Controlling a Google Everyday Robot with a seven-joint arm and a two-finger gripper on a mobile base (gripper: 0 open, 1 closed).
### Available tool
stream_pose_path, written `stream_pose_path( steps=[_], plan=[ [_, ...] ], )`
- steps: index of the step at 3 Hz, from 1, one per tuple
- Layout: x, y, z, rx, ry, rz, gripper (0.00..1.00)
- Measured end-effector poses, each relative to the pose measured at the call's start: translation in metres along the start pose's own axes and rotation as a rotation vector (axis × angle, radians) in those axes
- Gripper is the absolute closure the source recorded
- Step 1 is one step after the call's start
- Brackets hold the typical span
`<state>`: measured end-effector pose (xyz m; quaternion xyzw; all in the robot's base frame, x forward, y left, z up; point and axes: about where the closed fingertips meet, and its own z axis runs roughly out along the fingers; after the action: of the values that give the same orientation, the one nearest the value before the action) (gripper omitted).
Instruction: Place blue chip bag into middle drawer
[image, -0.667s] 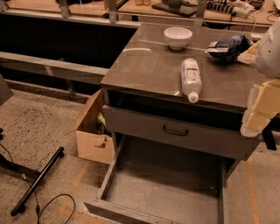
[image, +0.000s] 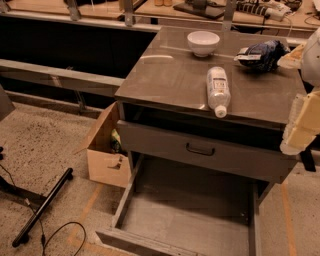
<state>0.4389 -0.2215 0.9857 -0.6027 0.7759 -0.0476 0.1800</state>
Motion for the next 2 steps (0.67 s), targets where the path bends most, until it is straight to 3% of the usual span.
stream_pose_path(
  steps=[1,2],
  plan=[
    [0.022,-0.01,-0.014,0.091,-0.024,0.01,0.0],
    [0.051,-0.034,-0.032,0.241,-0.038,0.028,0.0]
  ],
)
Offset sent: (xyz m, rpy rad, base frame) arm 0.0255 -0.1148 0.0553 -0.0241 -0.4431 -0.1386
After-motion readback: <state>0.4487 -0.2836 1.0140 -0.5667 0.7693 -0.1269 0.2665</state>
